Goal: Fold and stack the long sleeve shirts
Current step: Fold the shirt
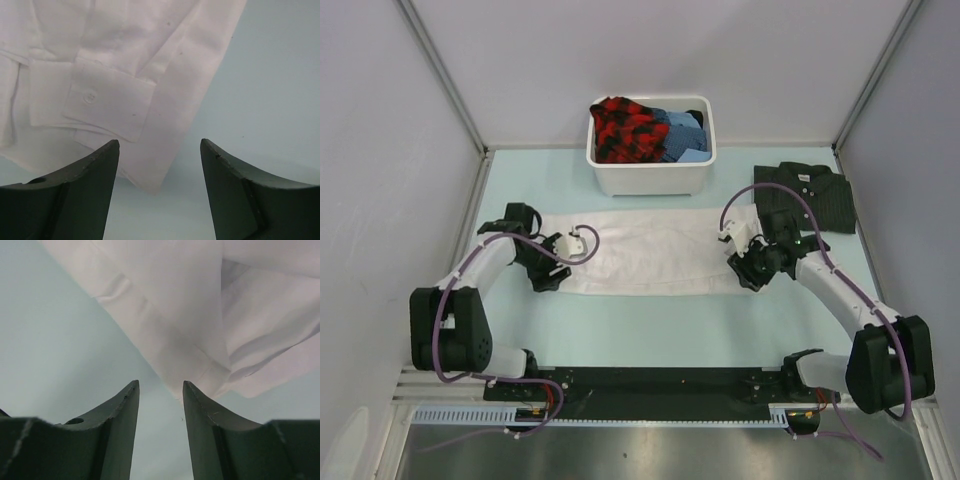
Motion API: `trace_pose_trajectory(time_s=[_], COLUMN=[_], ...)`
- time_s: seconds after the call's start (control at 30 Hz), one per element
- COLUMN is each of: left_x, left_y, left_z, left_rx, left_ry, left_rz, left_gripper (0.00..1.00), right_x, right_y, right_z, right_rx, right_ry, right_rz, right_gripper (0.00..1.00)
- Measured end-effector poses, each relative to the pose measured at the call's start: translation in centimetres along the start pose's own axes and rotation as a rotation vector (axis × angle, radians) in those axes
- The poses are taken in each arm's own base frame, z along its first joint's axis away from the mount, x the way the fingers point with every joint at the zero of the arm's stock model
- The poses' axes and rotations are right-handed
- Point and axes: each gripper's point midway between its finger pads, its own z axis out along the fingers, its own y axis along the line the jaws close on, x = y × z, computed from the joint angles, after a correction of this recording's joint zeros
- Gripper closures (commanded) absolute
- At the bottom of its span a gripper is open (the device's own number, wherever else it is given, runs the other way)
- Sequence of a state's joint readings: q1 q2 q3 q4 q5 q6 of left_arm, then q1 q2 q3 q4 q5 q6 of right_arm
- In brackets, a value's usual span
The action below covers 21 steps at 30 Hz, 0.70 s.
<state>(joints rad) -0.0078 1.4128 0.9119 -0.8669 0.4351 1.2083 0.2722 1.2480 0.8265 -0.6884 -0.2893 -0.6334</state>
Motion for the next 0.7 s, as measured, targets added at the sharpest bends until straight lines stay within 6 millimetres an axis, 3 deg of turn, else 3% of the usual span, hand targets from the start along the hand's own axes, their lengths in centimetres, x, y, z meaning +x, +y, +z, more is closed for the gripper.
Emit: trace_pose_trajectory(time_s=[0.13, 0.33, 0.43, 0.57, 0.7], left_x=[0.0, 2.1, 2.5, 2.7, 2.8], left_y=[-0.8, -3.0, -2.3, -1.1, -0.3], left_z=[1.2, 3.3, 3.6, 3.8, 3.8], left_rx=[0.016, 0.040, 0.008, -0.030, -0.060], left_ry=[0.029, 0.116, 0.139, 0.160, 0.174], left_rz=[0.082, 0.150, 0.163, 0.171, 0.183], left_gripper=[0.26, 0.31, 0.40, 0.60, 0.71], right_x=[-0.2, 0.0, 0.2, 0.0, -0.9], right_y=[-0.3, -1.2, -1.4, -1.7, -2.0], right_z=[-0.3, 1.1, 1.7, 2.4, 2.4], right_rx=[0.001, -0.054, -0.077, -0.102, -0.109], right_ry=[-0.006, 0.054, 0.074, 0.096, 0.083], right_rz=[-0.014, -0.022, -0.028, -0.029, -0.032], right_gripper=[0.55, 0.54, 0.55, 0.56, 0.59])
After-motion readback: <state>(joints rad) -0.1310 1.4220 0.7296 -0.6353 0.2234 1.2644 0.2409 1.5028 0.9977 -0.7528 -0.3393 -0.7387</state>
